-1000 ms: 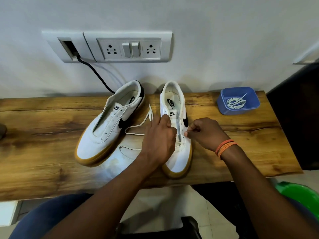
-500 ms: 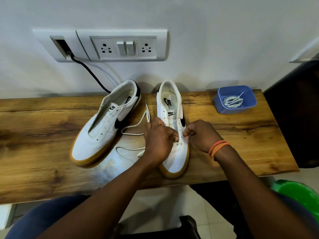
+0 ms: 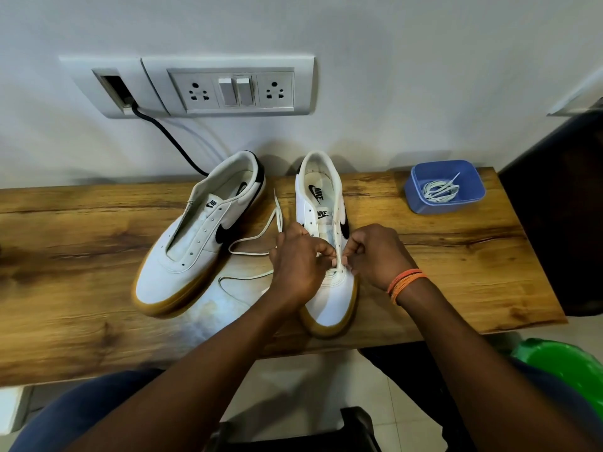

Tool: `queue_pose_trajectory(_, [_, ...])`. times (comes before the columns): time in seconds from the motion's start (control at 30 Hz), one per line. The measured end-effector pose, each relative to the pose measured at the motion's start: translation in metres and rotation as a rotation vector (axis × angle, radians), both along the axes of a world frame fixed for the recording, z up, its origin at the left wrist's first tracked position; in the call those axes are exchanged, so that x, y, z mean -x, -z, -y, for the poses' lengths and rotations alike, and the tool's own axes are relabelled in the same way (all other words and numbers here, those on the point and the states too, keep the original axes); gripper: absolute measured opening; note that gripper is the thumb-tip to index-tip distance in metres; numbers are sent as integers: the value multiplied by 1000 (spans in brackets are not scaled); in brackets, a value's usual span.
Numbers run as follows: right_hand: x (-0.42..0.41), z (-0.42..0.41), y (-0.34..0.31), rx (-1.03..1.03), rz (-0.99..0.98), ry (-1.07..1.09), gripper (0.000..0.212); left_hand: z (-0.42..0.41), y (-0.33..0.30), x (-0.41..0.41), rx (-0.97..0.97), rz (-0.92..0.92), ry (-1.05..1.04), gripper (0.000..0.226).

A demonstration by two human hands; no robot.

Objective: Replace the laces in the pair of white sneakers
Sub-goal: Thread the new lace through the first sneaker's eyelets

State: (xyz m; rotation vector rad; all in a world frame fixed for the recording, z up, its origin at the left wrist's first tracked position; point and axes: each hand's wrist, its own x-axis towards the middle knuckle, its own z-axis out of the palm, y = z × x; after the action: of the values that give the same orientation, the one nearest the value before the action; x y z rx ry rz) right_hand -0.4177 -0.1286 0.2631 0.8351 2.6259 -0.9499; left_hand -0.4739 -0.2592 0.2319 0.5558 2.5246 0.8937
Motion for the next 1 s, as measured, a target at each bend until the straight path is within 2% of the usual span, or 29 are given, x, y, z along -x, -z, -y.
queue_pose_trajectory(0.13, [2,3,0,-24,65,-95,11,1,-5,2,23,-3,33,5])
queue_pose_trajectory(0.2, [3,-1,-6,-12,100,-116,15,1,-8,4,76,-21,69,5])
queue_pose_trajectory(0.27, [0,-14,-15,1,125,-78,20,2,-12,5,112,-30,101,6])
queue_pose_trajectory(0.4, [-14,-59,-32,0,126,72,14,3,-16,9,115,7,110,8])
queue_pose_trajectory(0.53, [-24,-90,-32,-134,152,163,14,3,-18,10,117,28,107,6])
queue_pose_trajectory(0.63, [-18,-83,-26,-287,164,68,8,1,-19,9,131,32,97,3])
queue_pose_trajectory(0.67, [-15,-75,-23,-271,152,13,9,1,-19,8,136,34,94,3])
queue_pose_trajectory(0.73, [-7,-58,-16,-193,116,-99,24,0,-18,8,141,38,93,5])
queue_pose_trajectory(0.87, [2,-19,-6,-58,129,-205,18,-1,-18,8,147,48,88,6])
queue_pose_trajectory(1.0, [4,-1,2,-165,120,-204,19,-1,-17,8,165,50,101,5])
